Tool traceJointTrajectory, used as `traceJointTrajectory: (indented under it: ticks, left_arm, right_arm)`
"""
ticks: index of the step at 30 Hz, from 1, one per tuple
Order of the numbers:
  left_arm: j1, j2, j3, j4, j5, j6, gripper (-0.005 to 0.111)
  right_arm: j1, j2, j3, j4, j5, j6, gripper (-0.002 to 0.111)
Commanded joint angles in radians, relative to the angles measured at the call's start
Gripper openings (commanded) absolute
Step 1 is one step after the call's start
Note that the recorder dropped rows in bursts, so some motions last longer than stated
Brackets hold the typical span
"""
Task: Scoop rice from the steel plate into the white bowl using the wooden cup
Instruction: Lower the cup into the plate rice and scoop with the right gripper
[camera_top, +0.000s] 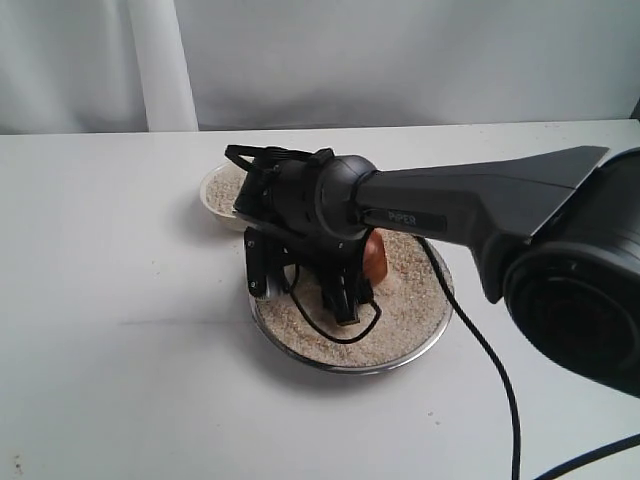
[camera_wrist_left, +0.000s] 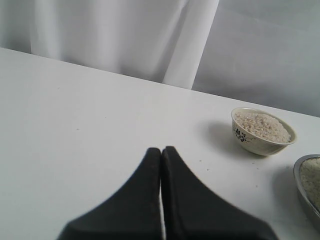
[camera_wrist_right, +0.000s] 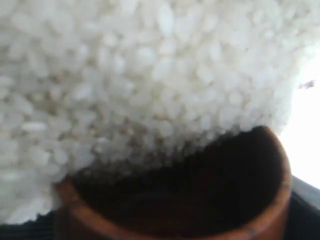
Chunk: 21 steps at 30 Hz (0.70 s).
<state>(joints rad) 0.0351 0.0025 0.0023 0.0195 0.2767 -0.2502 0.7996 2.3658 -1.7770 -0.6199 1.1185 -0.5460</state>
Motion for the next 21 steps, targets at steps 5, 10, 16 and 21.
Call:
traceJointTrajectory:
  ticks: [5, 10, 16, 21]
  left_arm:
    - [-0.005, -0.003, -0.002, -0.002, -0.01, -0.004, 0.0]
    - [-0.005, -0.003, -0.002, -0.002, -0.01, -0.004, 0.0]
    - [-0.005, -0.003, -0.002, -0.002, -0.01, -0.004, 0.0]
    - [-0.005, -0.003, -0.002, -0.002, -0.01, -0.004, 0.0]
  right_arm:
    - [-0.054, 0.013, 0.001, 0.181, -0.117, 0.044, 0.0]
    - [-0.056, 0.013, 0.001, 0.24, -0.179, 0.044, 0.0]
    - [-0.056, 0.013, 0.001, 0.252, -0.194, 0.049, 0.0]
    - [-0.067, 0.013, 0.001, 0.275, -0.194, 0.054, 0.0]
